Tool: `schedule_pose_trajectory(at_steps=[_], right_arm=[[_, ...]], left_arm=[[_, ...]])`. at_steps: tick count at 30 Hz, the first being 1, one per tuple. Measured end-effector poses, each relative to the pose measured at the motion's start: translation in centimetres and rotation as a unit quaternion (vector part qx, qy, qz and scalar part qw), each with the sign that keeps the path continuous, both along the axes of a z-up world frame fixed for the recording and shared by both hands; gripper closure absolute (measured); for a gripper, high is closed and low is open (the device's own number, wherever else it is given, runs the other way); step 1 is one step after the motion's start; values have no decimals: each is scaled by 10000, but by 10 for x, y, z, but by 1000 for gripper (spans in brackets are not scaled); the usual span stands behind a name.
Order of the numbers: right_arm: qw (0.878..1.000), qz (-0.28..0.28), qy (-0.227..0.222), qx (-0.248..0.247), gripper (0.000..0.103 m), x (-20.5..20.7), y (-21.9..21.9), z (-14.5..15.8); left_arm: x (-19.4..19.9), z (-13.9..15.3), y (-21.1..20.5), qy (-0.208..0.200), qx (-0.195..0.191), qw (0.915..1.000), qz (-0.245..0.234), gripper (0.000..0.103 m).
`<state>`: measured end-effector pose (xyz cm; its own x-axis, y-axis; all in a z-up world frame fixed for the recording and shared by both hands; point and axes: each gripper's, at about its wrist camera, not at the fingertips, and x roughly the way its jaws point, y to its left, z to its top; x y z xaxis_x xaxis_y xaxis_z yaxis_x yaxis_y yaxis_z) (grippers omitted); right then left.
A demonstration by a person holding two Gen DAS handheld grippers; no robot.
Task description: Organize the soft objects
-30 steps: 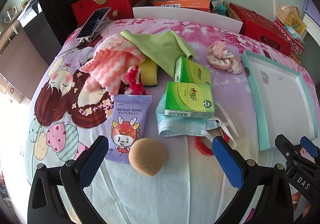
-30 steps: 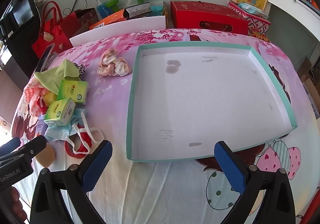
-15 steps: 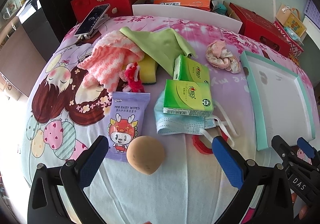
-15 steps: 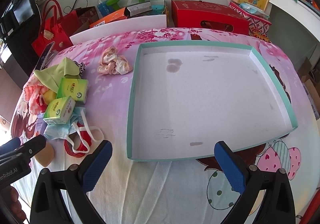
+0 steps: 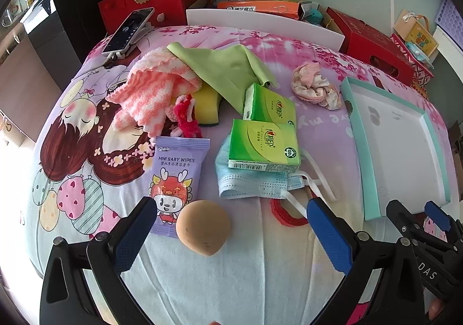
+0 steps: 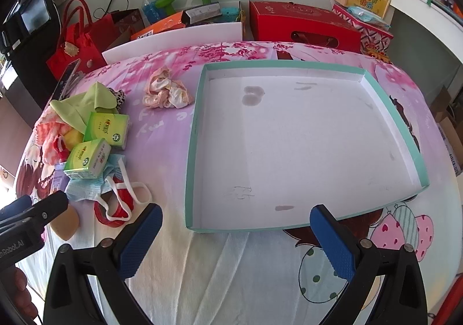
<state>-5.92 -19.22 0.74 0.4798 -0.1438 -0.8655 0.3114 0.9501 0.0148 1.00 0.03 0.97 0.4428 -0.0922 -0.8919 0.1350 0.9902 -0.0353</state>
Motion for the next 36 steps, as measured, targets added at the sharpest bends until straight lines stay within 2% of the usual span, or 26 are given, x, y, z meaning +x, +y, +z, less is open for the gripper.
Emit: schedule_pose_trajectory(at_steps=[17, 36], right_arm=[[9999, 42, -6, -96, 0, -3, 6, 7], [9997, 186, 106, -75, 0, 6, 13, -6]], left_arm=[[-2, 2, 5, -11, -112, 9999, 52, 0], [4, -4, 11, 110, -212, 9995, 207, 0]])
